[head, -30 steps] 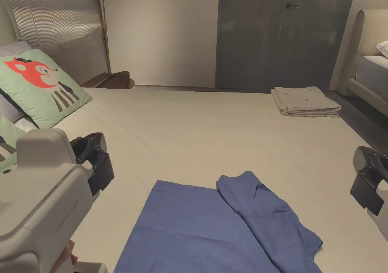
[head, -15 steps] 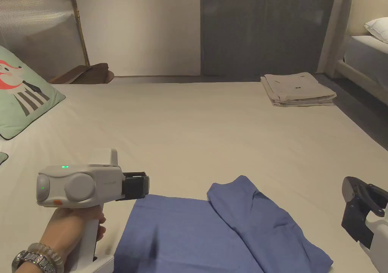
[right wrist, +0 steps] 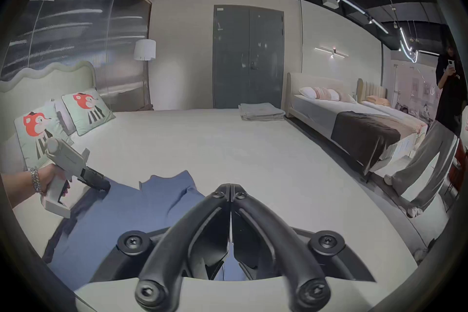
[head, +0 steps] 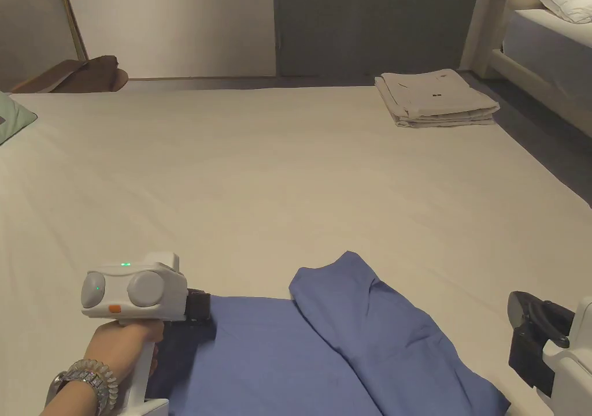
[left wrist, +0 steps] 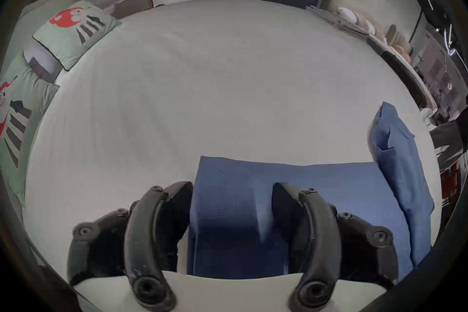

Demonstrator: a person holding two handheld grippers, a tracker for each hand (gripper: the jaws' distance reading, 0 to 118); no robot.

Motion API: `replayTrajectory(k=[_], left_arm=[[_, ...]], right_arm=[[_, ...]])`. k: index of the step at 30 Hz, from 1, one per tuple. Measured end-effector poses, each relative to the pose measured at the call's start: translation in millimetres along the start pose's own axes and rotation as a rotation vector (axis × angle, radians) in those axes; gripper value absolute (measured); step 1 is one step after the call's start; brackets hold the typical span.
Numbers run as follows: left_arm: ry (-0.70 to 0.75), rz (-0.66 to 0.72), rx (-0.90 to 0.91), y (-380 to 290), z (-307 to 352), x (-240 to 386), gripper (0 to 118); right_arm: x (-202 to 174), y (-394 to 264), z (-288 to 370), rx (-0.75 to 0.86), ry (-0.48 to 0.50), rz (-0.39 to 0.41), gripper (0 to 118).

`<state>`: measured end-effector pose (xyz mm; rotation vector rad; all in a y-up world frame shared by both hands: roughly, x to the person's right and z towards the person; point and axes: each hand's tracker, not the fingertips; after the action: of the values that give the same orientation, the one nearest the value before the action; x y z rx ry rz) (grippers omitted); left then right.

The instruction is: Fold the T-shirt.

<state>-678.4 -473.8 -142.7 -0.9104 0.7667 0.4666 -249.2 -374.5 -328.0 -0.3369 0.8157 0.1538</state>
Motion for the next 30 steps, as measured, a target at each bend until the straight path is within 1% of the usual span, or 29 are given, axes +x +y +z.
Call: replayTrajectory(k=[1,2,3,4,5,6,7,10,11,14,16,18,20,21,22,23,24,25,27,29,30], left_arm=[[0.001,-0.004,-0.001,1,2,0,59],[-0.005,-0.009,0.008,0,3,-2,44],[-0.007,-0.009,0.024,0,7,-2,24],[-0.004,-0.002,0.039,0,9,-2,5],[-0.008,0.002,0.043,0,10,-2,2],[-0.011,0.006,0.046,0,13,-1,2],[-0.007,0.000,0.048,-1,13,0,2],[-0.001,-0.020,0.058,-4,16,-1,2],[0.000,-0.021,0.062,-4,17,-2,2],[-0.001,-0.017,0.065,-6,21,-1,2],[-0.001,-0.015,0.065,-8,22,-2,2],[0.001,-0.010,0.063,-8,24,-3,2],[-0.001,-0.004,0.069,-9,28,-4,2],[-0.001,-0.004,0.074,-9,31,-4,2],[-0.002,-0.005,0.078,-9,33,-5,2],[-0.003,-0.007,0.083,-9,36,-5,2],[-0.003,-0.009,0.090,-9,41,-6,2],[-0.002,-0.008,0.099,-10,46,-6,2],[-0.011,-0.002,0.127,-11,61,-8,2],[-0.013,0.013,0.162,-14,80,-12,1],[-0.035,0.018,0.181,-16,93,-13,1]], right_arm=[[1,-3,-5,-0.016,-0.001,0.001,0],[2,-5,-11,-0.029,-0.010,-0.007,7],[5,-6,-19,-0.060,-0.009,-0.021,28],[7,-5,-29,-0.114,-0.004,-0.037,61],[8,-5,-43,-0.179,0.010,-0.048,96],[9,-6,-58,-0.256,0.007,-0.055,102],[10,-8,-68,-0.275,0.002,-0.061,101],[9,-16,-104,-0.364,0.020,-0.015,100],[8,-19,-116,-0.419,0.024,0.006,100],[-2,-33,-146,-0.510,0.050,0.017,90],[-9,-41,-159,-0.559,0.078,0.017,88],[-16,-49,-164,-0.590,0.068,0.025,72],[-20,-51,-160,-0.562,0.077,0.038,44],[-23,-46,-151,-0.536,0.097,0.069,35],[-25,-45,-146,-0.514,0.117,0.081,6],[-25,-43,-139,-0.494,0.088,0.087,2],[-22,-40,-134,-0.469,0.119,0.090,2],[-17,-38,-128,-0.445,0.125,0.072,2],[-4,-29,-112,-0.386,0.134,-0.001,2],[11,-21,-93,-0.314,0.115,-0.046,2],[17,-16,-82,-0.284,0.123,-0.061,2]])
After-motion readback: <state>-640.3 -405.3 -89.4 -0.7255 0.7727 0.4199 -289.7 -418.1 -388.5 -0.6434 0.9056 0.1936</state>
